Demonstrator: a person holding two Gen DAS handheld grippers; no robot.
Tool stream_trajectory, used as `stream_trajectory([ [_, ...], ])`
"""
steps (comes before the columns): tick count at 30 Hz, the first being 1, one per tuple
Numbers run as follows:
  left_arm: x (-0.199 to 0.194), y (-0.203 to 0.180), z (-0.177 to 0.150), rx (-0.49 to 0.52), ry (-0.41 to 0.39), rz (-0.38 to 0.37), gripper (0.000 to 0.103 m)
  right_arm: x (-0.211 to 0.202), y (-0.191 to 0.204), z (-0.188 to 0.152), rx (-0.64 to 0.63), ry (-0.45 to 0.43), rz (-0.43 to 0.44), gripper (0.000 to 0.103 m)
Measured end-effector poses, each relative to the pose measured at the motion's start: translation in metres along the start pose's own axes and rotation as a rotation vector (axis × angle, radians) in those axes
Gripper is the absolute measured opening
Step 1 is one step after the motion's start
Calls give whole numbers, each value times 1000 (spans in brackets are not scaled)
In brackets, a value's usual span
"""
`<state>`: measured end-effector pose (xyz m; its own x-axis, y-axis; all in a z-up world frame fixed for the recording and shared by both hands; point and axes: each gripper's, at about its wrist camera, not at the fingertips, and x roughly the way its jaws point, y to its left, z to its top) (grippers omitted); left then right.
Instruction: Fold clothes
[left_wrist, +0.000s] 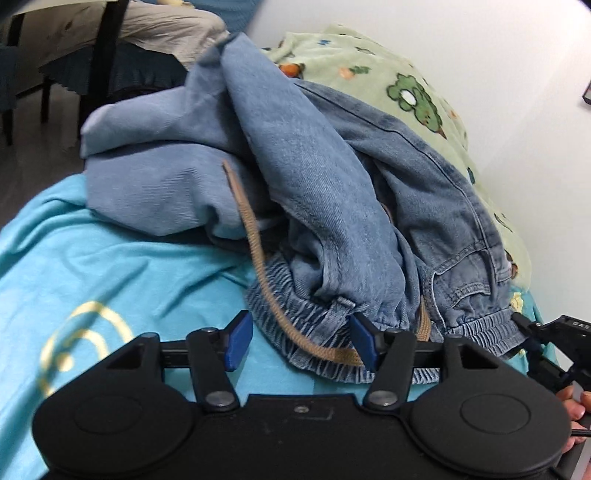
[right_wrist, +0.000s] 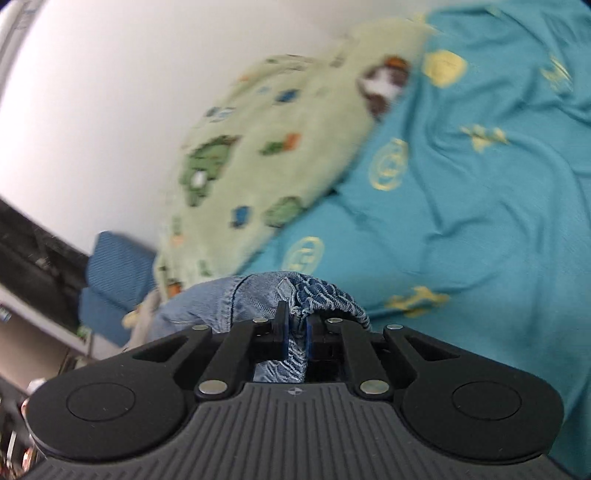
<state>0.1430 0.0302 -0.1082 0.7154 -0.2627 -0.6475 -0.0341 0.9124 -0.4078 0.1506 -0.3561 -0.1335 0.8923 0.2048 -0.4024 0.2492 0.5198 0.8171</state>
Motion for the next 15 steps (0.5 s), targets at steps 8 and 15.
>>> stream_trajectory([
  [8,20,4,-5,1,-6,-43,57,5,9,-6,-67,9,16,19],
  [15,39,0,-4,19,-21,-66,59,9,16,-8,-103,1,62,38],
])
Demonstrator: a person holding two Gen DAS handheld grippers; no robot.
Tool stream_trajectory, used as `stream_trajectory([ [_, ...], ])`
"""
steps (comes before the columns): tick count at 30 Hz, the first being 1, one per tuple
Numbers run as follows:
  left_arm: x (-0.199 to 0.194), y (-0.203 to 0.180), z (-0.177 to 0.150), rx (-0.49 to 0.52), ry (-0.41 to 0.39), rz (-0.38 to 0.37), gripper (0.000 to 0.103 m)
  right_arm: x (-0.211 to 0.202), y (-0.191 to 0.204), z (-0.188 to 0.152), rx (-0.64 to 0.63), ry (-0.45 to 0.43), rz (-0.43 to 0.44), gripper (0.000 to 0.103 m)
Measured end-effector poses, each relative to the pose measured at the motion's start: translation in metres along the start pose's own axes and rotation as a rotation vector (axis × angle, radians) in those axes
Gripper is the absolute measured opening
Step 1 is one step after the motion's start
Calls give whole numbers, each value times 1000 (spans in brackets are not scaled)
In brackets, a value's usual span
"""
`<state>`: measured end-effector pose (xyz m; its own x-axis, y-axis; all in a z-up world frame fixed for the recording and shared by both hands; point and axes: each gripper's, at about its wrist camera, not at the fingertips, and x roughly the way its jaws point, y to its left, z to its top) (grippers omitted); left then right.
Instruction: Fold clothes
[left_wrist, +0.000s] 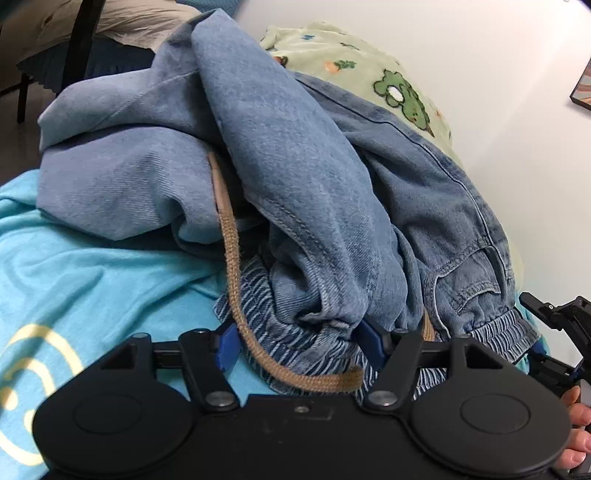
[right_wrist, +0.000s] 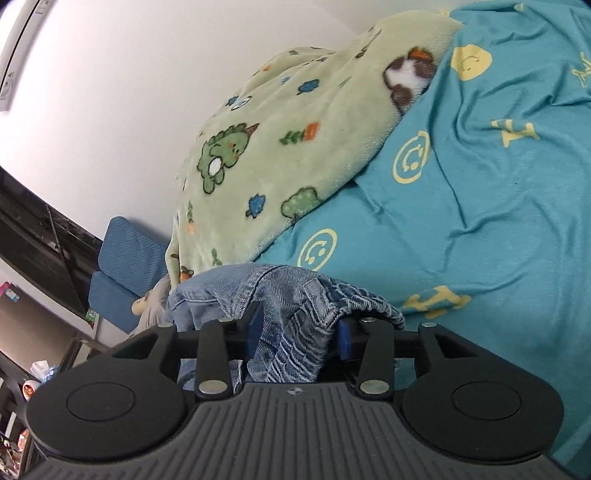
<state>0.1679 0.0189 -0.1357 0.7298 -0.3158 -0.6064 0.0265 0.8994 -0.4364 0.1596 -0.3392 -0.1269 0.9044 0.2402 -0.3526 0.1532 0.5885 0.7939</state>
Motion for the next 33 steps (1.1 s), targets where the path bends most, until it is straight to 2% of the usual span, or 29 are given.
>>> stream_trajectory([
  [1,0,-2,-1,10,-2,0,51,0,2,0,-16,-7,-6,34],
  [2,0,-3,-2,15,-3,-5,46,0,3,0,-34,-17,-17,20],
  [3,-2,-6,-3,19,-6,-7,40,-1,5,0,-52,-28,-19,14],
  [5,-9,-13,-5,32,-28,0,35,-4,13,3,-102,-47,-11,9],
  [10,-65,-42,-16,14,-113,-32,29,-22,50,17,-232,-113,-10,8],
  [15,-121,-91,-36,4,-187,-160,28,-42,75,58,-245,-158,35,7],
  [18,-133,-130,-51,12,-232,-231,28,-43,81,88,-260,-165,50,7],
  [23,-105,-190,-75,-18,-246,-271,28,-32,74,144,-280,-154,66,7],
  [27,-50,-220,-88,-18,-206,-273,28,-7,49,186,-320,-125,43,7],
  [33,42,-245,-101,0,-115,-247,28,58,-18,218,-377,-60,-31,7],
])
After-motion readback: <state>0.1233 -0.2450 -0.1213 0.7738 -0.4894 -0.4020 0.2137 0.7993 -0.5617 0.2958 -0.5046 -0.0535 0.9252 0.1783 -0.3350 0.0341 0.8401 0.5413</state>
